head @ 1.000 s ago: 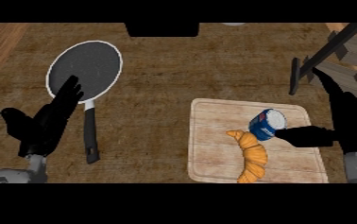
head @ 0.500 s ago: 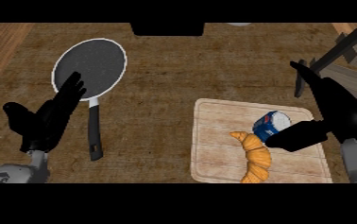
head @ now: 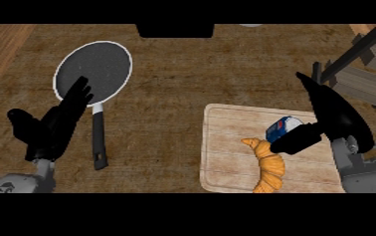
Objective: Pick the can from the cutting board and place it in the tiered basket
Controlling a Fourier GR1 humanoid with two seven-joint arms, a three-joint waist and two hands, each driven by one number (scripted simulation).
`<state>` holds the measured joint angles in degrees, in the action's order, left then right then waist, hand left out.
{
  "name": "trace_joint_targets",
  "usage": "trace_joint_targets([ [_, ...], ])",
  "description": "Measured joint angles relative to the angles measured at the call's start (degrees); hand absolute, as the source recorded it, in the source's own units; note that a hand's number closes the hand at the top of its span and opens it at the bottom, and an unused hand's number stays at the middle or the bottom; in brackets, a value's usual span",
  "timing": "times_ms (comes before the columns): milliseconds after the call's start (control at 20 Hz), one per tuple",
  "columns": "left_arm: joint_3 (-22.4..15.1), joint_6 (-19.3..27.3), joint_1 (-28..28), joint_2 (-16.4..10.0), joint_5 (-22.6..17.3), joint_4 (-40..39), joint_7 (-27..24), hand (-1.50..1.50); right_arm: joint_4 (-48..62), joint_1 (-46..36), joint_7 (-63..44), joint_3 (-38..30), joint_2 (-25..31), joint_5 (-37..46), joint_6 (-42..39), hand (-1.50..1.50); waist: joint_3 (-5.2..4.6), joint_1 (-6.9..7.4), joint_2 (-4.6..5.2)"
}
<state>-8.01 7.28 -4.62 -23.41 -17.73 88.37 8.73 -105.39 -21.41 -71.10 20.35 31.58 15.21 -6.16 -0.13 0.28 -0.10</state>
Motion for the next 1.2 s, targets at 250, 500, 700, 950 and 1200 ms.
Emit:
trace_joint_targets([
  [250, 0.52, -0.33, -0.08, 0.57, 0.77, -1.13, -0.75, 0.00, 2.49, 2.32, 1.33, 1.34, -1.88, 4.13, 0.21, -1.50, 0.05, -0.24, 0.04],
  [500, 1.84, -1.81, 1.33, 0.08, 0.08, -0.26, -0.54, 0.00, 5.33, 4.17, 3.55, 1.59, -3.29, 9.79, 0.62, -1.50, 0.08, -0.10, 0.04],
  [700, 1.99, -1.92, 1.72, 0.72, 0.60, 0.48, 0.05, 0.00, 5.50, 6.20, 4.73, 0.83, -3.63, 12.91, 0.35, -1.50, 0.10, -0.23, 0.02],
  [950, 2.68, -2.32, 0.18, 1.11, 1.36, -0.16, 1.01, 0.00, 6.39, 7.56, 5.84, -0.73, -4.52, 12.73, -1.22, 1.50, 0.09, -0.35, 0.04],
  [1200, 2.92, -2.18, 0.57, 1.81, 2.18, 0.50, 1.44, 0.00, 7.77, 9.08, 7.31, -1.20, -5.97, 9.94, -3.40, 1.50, 0.05, -0.20, 0.00],
])
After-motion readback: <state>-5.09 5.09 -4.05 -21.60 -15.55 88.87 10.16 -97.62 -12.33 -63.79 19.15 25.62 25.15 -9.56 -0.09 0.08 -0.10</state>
